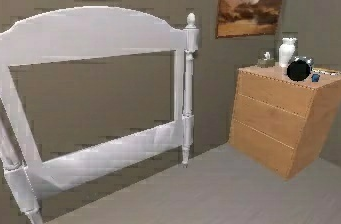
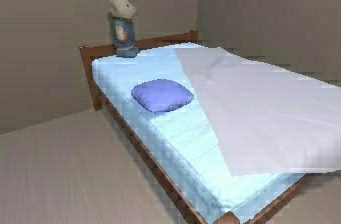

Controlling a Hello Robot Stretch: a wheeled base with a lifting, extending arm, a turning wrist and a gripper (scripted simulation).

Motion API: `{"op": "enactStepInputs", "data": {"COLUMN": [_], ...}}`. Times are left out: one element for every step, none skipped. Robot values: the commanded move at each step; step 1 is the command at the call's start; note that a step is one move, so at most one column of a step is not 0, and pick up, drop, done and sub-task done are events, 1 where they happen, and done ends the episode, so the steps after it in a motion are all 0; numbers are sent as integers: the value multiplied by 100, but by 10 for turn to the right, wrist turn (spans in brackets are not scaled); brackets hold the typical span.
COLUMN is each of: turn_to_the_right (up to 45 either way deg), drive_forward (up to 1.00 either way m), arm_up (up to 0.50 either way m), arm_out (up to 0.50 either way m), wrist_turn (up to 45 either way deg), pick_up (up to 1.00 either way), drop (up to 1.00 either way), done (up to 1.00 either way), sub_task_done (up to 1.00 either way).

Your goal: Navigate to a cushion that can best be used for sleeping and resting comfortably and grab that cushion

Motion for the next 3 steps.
{"op": "enactStepInputs", "data": {"turn_to_the_right": [90, 0, 450], "drive_forward": [0, 10, 0], "arm_up": [0, 0, 0], "arm_out": [0, 0, 0], "wrist_turn": [0, 0, 0], "pick_up": [0, 0, 0], "drop": [0, 0, 0], "done": [0, 0, 0], "sub_task_done": [0, 0, 0]}}
